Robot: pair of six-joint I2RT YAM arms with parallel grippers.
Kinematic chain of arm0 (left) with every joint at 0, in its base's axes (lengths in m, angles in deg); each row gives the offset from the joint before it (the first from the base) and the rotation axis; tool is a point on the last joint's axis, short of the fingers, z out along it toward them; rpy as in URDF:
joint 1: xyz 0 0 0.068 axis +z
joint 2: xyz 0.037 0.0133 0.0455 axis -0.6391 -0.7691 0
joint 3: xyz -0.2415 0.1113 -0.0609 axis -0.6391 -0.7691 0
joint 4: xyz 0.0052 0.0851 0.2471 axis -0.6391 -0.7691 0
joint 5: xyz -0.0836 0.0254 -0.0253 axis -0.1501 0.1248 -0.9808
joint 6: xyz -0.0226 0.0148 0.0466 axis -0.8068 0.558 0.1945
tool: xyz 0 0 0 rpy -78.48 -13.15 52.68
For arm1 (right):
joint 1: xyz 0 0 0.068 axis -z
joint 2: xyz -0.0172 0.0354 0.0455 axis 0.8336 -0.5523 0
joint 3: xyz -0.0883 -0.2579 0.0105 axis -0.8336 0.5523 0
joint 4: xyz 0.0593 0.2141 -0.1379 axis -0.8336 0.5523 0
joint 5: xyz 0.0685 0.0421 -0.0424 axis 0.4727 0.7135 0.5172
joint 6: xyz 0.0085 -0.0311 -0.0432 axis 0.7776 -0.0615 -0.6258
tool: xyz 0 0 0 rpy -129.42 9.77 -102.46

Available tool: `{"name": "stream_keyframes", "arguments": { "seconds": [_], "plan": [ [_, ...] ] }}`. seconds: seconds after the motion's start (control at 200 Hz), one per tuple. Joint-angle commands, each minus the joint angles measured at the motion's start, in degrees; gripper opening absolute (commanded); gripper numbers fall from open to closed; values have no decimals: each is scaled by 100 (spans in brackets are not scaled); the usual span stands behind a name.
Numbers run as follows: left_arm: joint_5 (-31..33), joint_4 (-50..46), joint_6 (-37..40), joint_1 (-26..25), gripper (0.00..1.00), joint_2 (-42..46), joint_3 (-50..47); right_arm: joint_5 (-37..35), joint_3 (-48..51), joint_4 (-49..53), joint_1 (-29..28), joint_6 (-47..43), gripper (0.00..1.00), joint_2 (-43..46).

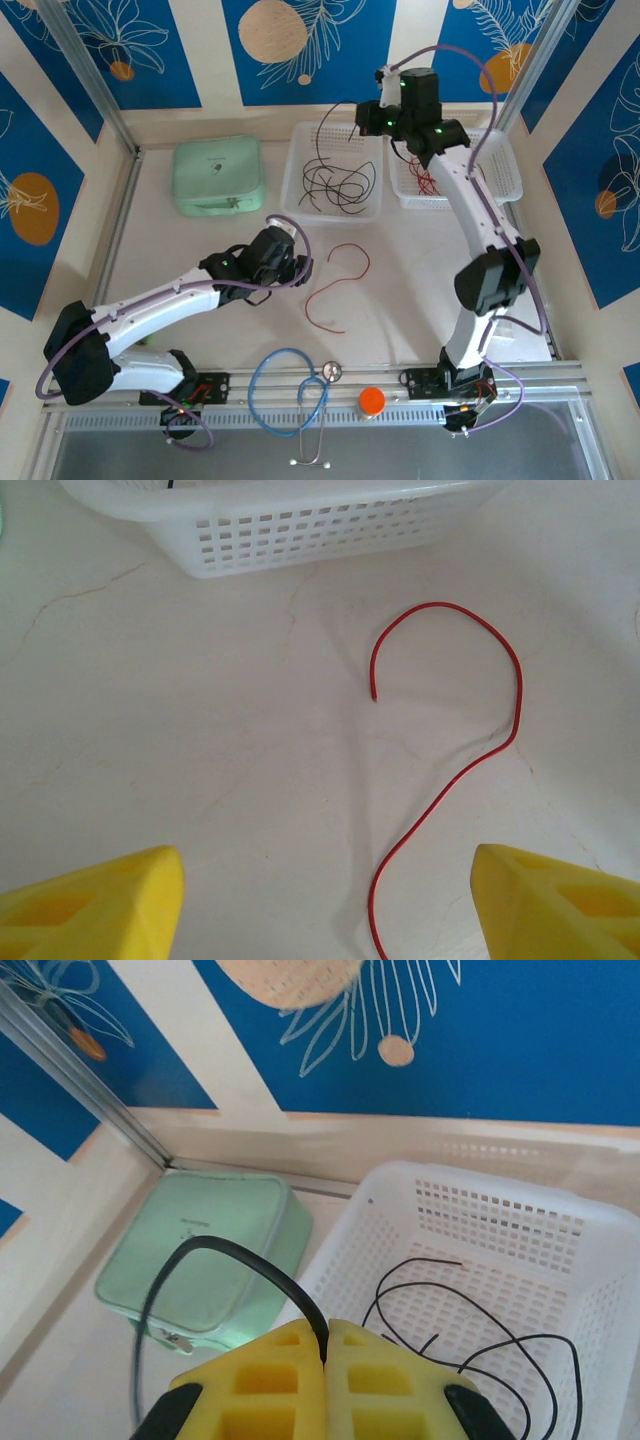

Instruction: Untangle the cables

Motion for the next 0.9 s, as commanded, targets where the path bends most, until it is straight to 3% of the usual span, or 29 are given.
{"name": "stream_keyframes", "arguments": {
  "seconds": [0.0, 0.315, 0.415, 0.595, 0.895],
  "plan": [
    [-122, 24, -61, 30, 77, 203, -82, -119, -358, 58, -22, -77, 0, -528],
    [-18, -296, -63, 28, 81, 506, -47, -650, -106, 77, -32, -27, 0, -1536],
    [-11, -403, -40, 36, 82, 495, 26, -714, 39, 118, -32, 40, 13, -1576],
    [-52, -443, -26, 29, 82, 440, 134, -811, 284, 182, -54, 128, 32, -1355],
    [193, -752, -233, 36, 81, 481, 260, -1394, 1380, 366, -585, 40, 35, -57]
  ]
}}
